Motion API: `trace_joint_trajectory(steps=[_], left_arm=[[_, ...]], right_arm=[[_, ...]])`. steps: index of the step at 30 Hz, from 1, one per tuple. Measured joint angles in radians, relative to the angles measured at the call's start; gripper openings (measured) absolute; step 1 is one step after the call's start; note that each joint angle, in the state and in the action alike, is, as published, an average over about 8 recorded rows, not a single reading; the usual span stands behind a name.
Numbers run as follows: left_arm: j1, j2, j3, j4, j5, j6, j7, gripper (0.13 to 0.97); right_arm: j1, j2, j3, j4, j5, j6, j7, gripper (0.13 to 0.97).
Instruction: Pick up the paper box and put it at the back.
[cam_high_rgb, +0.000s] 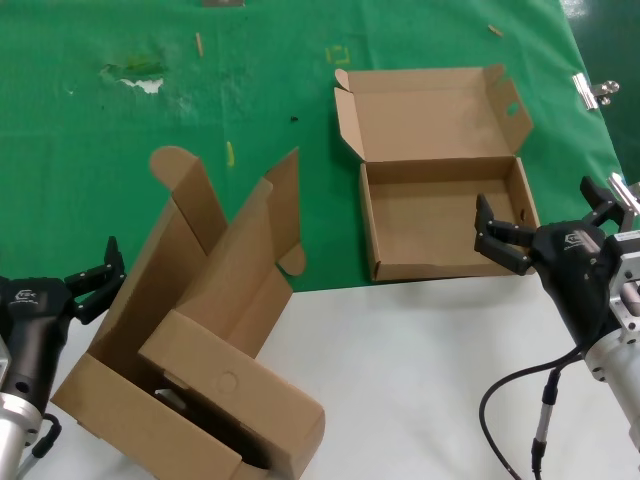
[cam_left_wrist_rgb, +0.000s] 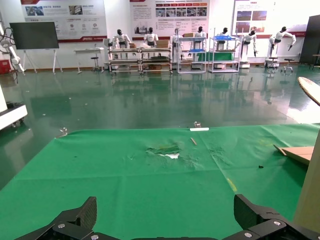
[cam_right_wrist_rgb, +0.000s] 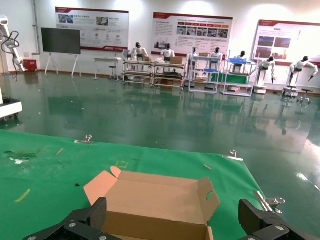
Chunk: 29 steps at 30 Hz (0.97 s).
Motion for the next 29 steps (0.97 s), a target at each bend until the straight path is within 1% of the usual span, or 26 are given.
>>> trace_joint_trajectory(steps=[3, 12, 29], left_arm=[[0.0, 0.0, 0.0, 0.0, 0.0, 0.0, 0.0, 0.963], [0.0, 0.0, 0.0, 0.0, 0.0, 0.0, 0.0, 0.966], [0.0, 0.0, 0.0, 0.0, 0.0, 0.0, 0.0, 0.966]], right_arm=[[0.0, 0.0, 0.0, 0.0, 0.0, 0.0, 0.0, 0.897], [0.0, 0.0, 0.0, 0.0, 0.0, 0.0, 0.0, 0.959], [0.0, 0.0, 0.0, 0.0, 0.0, 0.0, 0.0, 0.966]])
